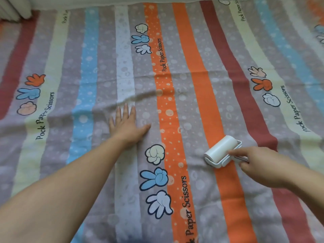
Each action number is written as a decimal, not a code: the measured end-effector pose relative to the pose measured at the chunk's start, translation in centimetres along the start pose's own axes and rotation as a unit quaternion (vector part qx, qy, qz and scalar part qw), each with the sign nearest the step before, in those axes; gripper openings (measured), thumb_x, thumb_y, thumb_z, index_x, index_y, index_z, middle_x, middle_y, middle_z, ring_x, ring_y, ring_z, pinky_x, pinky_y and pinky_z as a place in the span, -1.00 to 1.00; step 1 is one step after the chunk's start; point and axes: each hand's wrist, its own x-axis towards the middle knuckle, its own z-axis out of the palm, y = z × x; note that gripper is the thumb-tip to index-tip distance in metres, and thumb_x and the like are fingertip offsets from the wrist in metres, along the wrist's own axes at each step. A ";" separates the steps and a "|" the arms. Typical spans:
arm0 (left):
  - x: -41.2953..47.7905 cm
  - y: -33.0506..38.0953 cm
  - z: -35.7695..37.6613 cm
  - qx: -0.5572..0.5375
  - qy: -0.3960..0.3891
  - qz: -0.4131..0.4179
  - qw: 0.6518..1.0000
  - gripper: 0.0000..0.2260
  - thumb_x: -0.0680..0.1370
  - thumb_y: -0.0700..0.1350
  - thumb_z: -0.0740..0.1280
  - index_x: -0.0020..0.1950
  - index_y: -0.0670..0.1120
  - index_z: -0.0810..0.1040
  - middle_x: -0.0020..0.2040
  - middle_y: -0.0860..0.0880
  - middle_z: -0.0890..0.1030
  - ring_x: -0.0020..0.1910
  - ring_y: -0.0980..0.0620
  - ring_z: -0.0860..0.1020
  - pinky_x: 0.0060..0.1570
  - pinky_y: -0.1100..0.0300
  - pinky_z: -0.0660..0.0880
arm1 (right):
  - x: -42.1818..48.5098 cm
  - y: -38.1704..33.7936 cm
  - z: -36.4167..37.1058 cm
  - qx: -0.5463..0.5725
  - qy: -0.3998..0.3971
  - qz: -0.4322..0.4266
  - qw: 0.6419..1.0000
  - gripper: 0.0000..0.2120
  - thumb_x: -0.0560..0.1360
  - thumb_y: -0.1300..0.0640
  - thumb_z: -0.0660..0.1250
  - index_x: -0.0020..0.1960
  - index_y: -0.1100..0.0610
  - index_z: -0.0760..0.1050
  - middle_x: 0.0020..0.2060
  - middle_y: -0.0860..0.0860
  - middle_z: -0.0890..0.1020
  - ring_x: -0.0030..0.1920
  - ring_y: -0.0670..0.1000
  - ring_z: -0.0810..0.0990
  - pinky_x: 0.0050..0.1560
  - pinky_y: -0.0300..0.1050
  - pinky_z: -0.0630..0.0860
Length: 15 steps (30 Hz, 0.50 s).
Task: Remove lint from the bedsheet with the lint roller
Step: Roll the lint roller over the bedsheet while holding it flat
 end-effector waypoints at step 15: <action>0.8 -2.3 1.7 -0.034 -0.068 -0.044 0.996 -0.12 0.50 0.52 -0.01 0.60 0.15 -0.40 0.57 -0.07 -0.48 0.53 -0.09 -0.50 0.49 -0.15 -0.44 | 9.7 -14.4 -3.0 0.144 0.183 -0.146 0.961 -0.56 0.60 0.05 0.14 0.46 -0.17 0.30 0.30 0.02 0.55 0.23 0.16 0.52 0.14 0.05 0.50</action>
